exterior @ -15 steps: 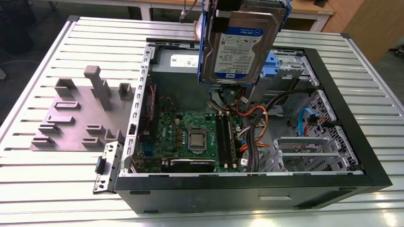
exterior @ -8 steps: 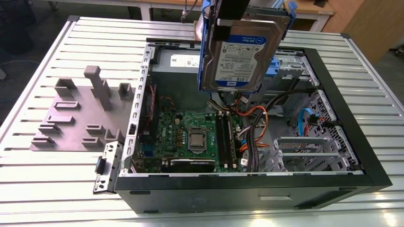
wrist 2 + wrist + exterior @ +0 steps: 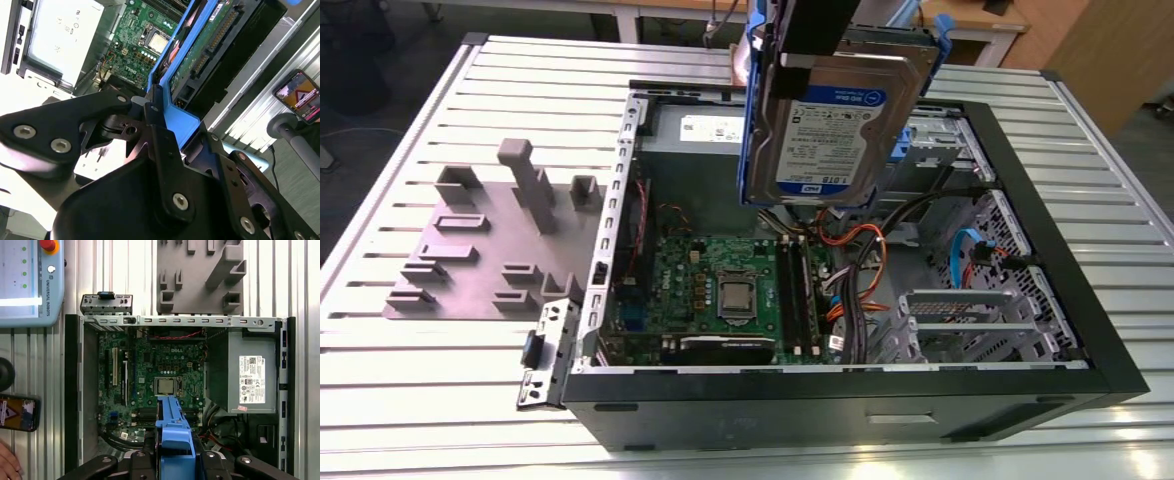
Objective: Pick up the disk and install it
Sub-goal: 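Insert the disk into the insertion slot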
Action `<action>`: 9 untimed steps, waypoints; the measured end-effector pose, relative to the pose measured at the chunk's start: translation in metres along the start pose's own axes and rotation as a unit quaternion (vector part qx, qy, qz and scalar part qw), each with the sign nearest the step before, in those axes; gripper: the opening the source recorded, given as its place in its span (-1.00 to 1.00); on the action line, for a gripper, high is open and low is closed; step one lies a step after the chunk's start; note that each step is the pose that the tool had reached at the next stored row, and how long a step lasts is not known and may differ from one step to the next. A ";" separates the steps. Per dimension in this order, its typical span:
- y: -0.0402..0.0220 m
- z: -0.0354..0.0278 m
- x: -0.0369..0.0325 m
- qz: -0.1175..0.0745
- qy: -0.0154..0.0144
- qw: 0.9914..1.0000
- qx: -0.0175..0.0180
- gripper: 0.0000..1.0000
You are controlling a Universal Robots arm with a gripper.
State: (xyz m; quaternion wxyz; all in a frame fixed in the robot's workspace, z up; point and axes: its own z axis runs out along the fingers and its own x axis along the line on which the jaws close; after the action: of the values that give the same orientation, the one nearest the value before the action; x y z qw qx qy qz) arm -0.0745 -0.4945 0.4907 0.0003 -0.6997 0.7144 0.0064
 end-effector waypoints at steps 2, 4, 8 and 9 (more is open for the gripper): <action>0.0000 0.0000 0.0000 0.000 0.000 1.000 0.000 -0.27; 0.0000 0.0000 0.0001 0.000 0.000 1.000 0.000 -0.27; 0.0000 0.0000 0.0003 0.000 0.000 1.000 0.000 -0.27; 0.0000 0.0000 0.0006 0.000 0.000 1.000 0.000 -0.27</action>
State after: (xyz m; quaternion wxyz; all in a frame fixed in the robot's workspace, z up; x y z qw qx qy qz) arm -0.0746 -0.4951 0.4906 0.0003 -0.6997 0.7144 0.0063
